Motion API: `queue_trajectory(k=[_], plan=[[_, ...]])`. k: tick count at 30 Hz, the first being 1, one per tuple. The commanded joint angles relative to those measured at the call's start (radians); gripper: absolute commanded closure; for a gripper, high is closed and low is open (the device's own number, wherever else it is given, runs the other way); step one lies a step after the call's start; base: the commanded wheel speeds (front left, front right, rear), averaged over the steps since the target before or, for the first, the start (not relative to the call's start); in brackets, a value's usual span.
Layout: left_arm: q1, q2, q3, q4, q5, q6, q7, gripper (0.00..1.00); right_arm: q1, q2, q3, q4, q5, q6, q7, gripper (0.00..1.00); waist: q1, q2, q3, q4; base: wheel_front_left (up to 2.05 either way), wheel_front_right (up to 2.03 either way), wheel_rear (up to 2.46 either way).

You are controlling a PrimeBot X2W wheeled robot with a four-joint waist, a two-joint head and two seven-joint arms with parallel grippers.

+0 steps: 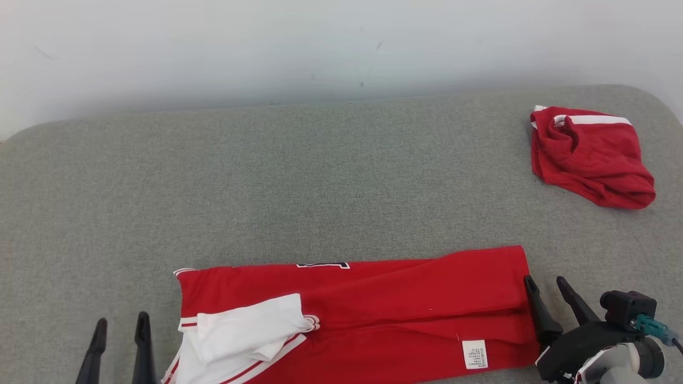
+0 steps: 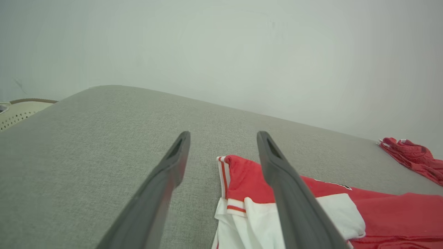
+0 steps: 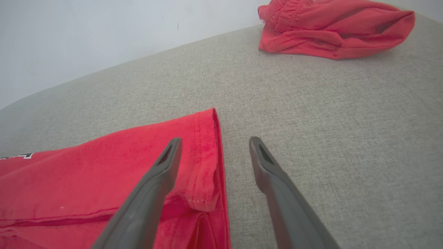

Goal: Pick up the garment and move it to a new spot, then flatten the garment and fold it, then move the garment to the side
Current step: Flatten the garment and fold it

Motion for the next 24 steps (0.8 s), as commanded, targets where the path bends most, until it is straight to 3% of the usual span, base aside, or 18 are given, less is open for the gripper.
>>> queue_trajectory(k=[1, 20, 21, 22, 23, 24], plan=[[0.012, -0.002, 0.007, -0.004, 0.004, 0.003, -0.008, 0.0, 0.002, 0.006, -0.004, 0.006, -0.006, -0.001, 0.003, 0.0, 0.0, 0.0, -0.001, 0.002, 0.0, 0.0, 0.0], [0.034, -0.003, 0.005, -0.018, -0.002, 0.043, -0.008, 0.0, -0.024, 0.091, -0.046, 0.15, -0.055, -0.001, 0.102, 0.0, 0.0, 0.0, -0.012, 0.036, 0.0, 0.0, 0.0], [0.035, -0.003, 0.005, -0.018, -0.003, 0.044, -0.008, 0.0, -0.024, 0.094, -0.047, 0.152, -0.052, -0.001, 0.107, 0.33, 0.0, 0.0, -0.013, 0.037, 0.0, 0.0, 0.0], [0.036, -0.003, 0.005, -0.018, -0.005, 0.045, -0.008, 0.0, -0.024, 0.096, -0.046, 0.152, -0.052, -0.001, 0.108, 0.91, 0.0, 0.0, -0.013, 0.037, 0.0, 0.0, 0.0], [0.038, -0.003, 0.005, -0.018, -0.006, 0.044, -0.008, 0.0, -0.024, 0.098, -0.043, 0.151, -0.053, -0.001, 0.109, 1.0, 0.0, 0.0, -0.013, 0.037, 0.0, 0.0, 0.0], [0.038, -0.003, 0.006, -0.02, -0.007, 0.045, -0.008, 0.0, -0.025, 0.101, -0.042, 0.147, -0.05, -0.001, 0.107, 1.0, 0.0, 0.0, -0.013, 0.036, 0.0, 0.0, 0.0]])
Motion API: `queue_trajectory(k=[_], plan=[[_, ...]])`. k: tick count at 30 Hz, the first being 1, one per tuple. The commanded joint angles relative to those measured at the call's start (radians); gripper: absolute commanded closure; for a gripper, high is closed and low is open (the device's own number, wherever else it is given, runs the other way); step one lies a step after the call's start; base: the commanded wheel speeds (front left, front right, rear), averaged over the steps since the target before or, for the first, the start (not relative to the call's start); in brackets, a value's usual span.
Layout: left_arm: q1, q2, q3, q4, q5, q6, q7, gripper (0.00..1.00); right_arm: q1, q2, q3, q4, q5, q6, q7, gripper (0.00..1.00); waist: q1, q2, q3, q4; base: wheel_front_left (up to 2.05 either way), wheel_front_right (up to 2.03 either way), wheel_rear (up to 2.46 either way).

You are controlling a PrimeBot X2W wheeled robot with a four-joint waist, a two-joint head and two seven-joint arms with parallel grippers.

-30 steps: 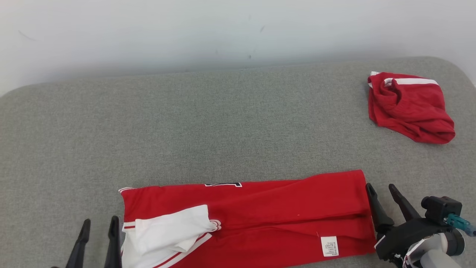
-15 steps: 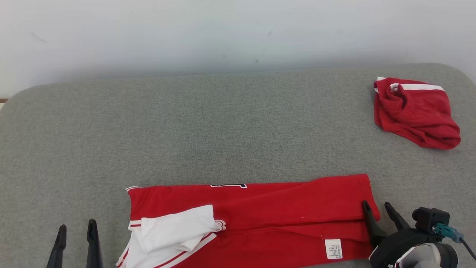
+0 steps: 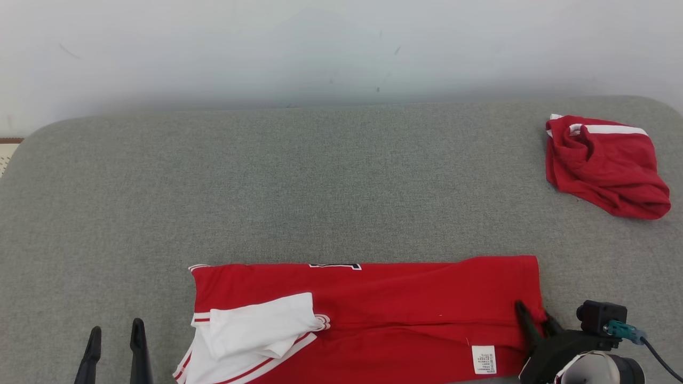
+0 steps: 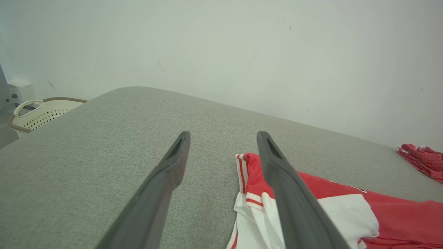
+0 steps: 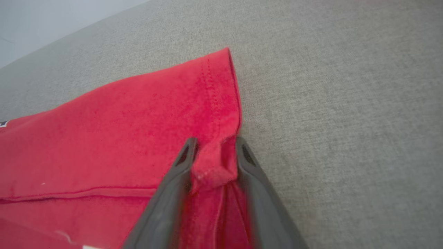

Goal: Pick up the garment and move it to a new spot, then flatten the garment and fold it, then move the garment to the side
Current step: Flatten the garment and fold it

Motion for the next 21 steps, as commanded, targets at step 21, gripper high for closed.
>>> queue_trajectory(k=[21], plan=[[0.0, 0.0, 0.0, -0.009, -0.025, 0.012, -0.008, 0.0, -0.072, -0.096, -0.072, -0.031, -0.05, -0.001, -0.025, 1.0, 0.0, 0.0, 0.028, -0.027, 0.0, 0.0, 0.0]])
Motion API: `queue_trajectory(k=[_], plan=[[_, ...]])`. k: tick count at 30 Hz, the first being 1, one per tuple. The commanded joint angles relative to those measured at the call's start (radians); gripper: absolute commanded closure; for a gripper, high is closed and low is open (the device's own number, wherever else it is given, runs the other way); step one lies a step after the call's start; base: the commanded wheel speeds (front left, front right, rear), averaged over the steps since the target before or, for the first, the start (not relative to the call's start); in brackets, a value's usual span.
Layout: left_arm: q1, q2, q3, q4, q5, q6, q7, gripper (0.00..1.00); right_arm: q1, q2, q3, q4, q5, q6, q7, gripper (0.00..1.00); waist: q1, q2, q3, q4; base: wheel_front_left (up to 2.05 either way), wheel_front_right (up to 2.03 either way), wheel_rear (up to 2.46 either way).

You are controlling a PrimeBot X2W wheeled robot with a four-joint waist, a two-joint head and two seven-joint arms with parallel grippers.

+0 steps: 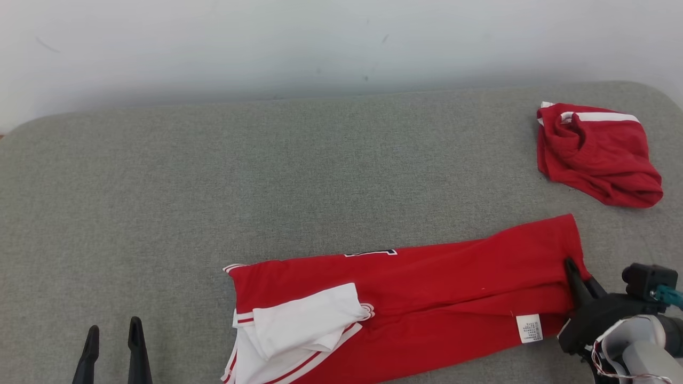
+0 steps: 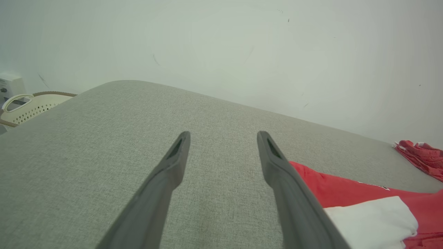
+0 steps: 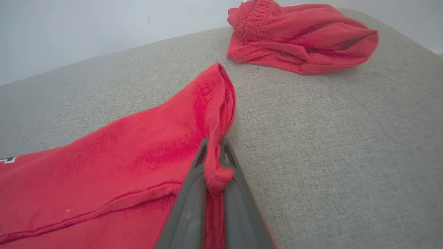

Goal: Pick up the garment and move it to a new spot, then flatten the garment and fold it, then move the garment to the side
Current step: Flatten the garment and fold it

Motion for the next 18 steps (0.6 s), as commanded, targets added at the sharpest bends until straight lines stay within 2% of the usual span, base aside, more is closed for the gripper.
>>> queue_trajectory(k=[1, 6, 10, 18], plan=[[-0.003, 0.0, 0.002, 0.001, -0.013, 0.003, -0.008, 0.0, -0.011, -0.002, 0.004, -0.017, 0.014, -0.001, 0.008, 1.0, 0.0, -0.0001, 0.0, -0.003, 0.0, 0.0, 0.0], [-0.004, 0.0, 0.004, 0.005, -0.013, 0.004, -0.008, 0.0, -0.005, -0.015, 0.053, -0.13, 0.093, -0.001, 0.053, 1.0, 0.0, -0.0001, -0.004, -0.012, 0.0, 0.0, 0.0], [-0.004, 0.0, 0.007, 0.009, -0.011, 0.002, -0.008, 0.0, 0.014, -0.037, 0.128, -0.28, 0.223, -0.001, 0.107, 1.0, 0.0, -0.0001, -0.009, -0.015, 0.0, 0.0, 0.0], [-0.01, 0.0, 0.001, 0.016, -0.013, -0.002, -0.008, 0.0, 0.032, -0.123, 0.278, -0.575, 0.487, -0.001, 0.194, 1.0, 0.0, -0.0001, -0.015, -0.007, 0.0, 0.0, 0.0]])
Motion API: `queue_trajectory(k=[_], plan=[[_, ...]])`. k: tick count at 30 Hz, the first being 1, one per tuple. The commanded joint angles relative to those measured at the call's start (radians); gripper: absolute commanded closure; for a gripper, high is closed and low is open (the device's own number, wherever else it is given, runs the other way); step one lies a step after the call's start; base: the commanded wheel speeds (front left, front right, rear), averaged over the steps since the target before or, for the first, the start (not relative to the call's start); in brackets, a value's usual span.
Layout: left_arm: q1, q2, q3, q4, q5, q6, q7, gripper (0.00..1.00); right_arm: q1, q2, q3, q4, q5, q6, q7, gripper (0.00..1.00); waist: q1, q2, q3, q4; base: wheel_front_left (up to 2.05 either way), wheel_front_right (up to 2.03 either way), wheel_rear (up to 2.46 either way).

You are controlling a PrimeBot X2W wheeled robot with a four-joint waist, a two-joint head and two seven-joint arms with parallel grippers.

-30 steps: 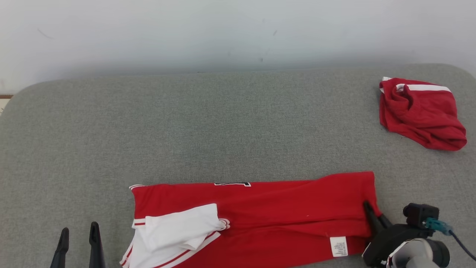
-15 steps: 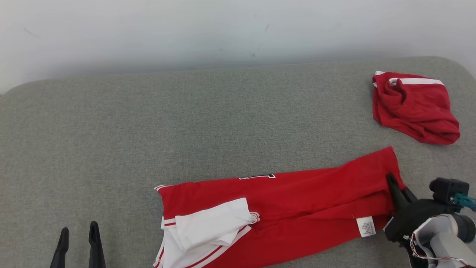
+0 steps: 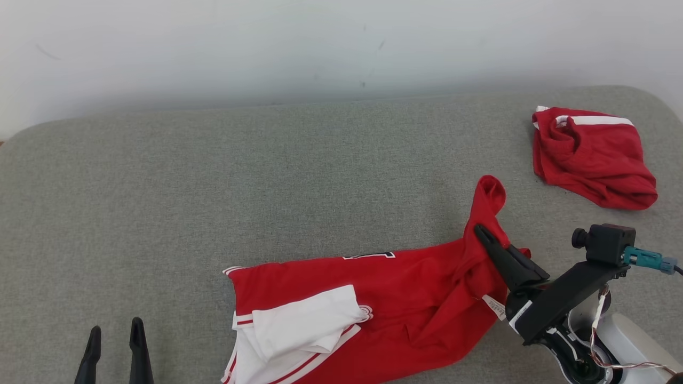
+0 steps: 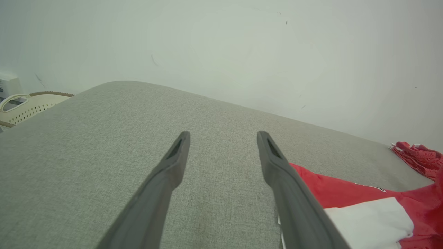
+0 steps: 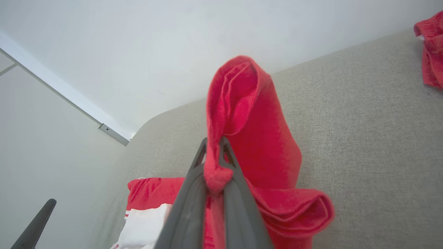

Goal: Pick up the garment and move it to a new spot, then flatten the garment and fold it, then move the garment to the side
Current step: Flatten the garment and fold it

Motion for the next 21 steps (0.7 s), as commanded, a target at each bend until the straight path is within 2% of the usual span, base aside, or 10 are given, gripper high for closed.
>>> queue_trajectory(k=[1, 8, 16, 21], plan=[[-0.006, 0.0, 0.001, 0.004, -0.008, -0.001, -0.008, 0.0, 0.003, -0.024, 0.017, -0.024, 0.02, 0.0, 0.004, 1.0, 0.0, 0.0, -0.001, 0.004, 0.0, 0.0, 0.0], [-0.013, 0.0, -0.01, 0.013, -0.011, -0.002, -0.008, 0.0, -0.024, -0.046, 0.108, -0.106, 0.102, 0.0, -0.006, 1.0, 0.0, 0.0, -0.007, 0.024, 0.0, 0.0, 0.0], [-0.018, 0.0, -0.028, 0.026, -0.008, -0.005, -0.008, 0.0, -0.074, 0.009, 0.23, -0.139, 0.16, 0.0, -0.019, 1.0, 0.0, 0.0, -0.011, 0.052, 0.0, 0.0, 0.0], [-0.032, 0.001, -0.044, 0.035, -0.01, -0.01, -0.006, 0.0, -0.12, 0.054, 0.303, -0.117, 0.174, 0.0, -0.04, 1.0, 0.0, 0.0, -0.007, 0.076, 0.0, 0.0, 0.0]])
